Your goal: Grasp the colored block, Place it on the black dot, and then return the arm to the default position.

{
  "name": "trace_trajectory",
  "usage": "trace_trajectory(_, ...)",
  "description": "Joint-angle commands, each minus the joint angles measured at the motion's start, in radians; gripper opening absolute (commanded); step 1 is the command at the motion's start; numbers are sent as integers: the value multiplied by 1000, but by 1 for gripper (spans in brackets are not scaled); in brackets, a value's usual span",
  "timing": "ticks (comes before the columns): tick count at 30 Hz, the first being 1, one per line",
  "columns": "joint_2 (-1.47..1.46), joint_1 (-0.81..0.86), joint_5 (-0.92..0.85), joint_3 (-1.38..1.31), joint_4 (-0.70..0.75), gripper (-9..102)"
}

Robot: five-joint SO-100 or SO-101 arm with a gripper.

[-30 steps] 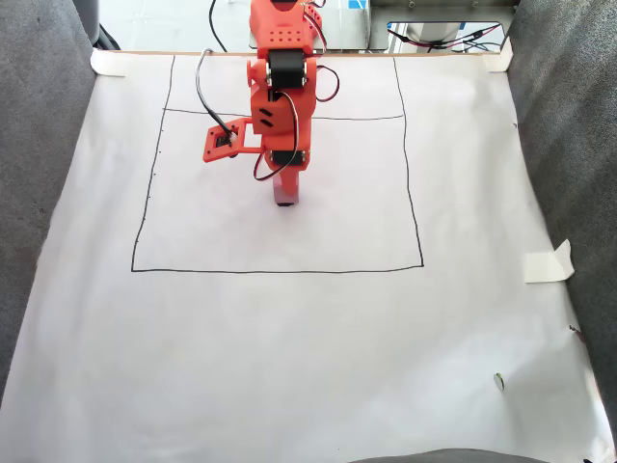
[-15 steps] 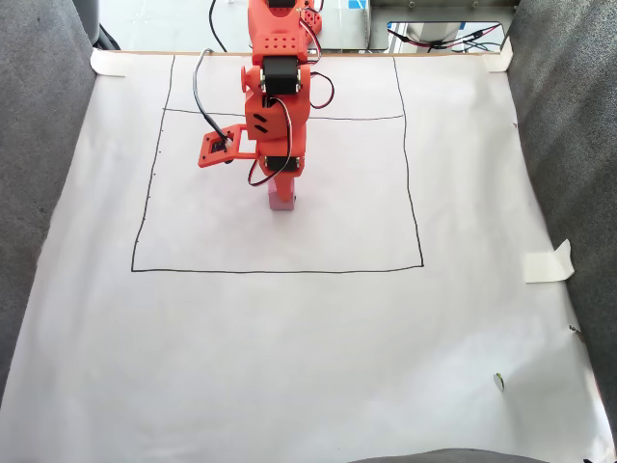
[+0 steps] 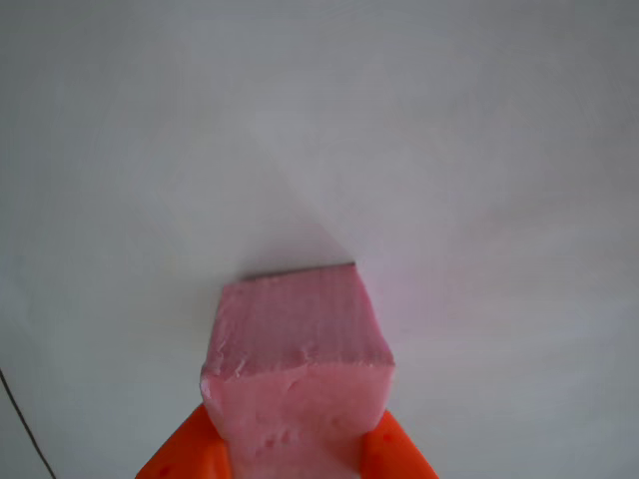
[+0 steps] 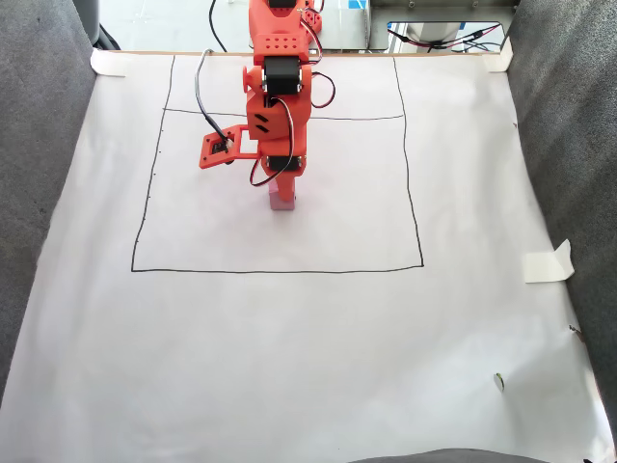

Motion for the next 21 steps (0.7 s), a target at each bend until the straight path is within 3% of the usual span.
trace_trajectory(1,72,-8,12,11,3,13)
trace_trajectory(13,118,3,0,40,25,31)
trace_trajectory(21,284,11,2,149,37,35)
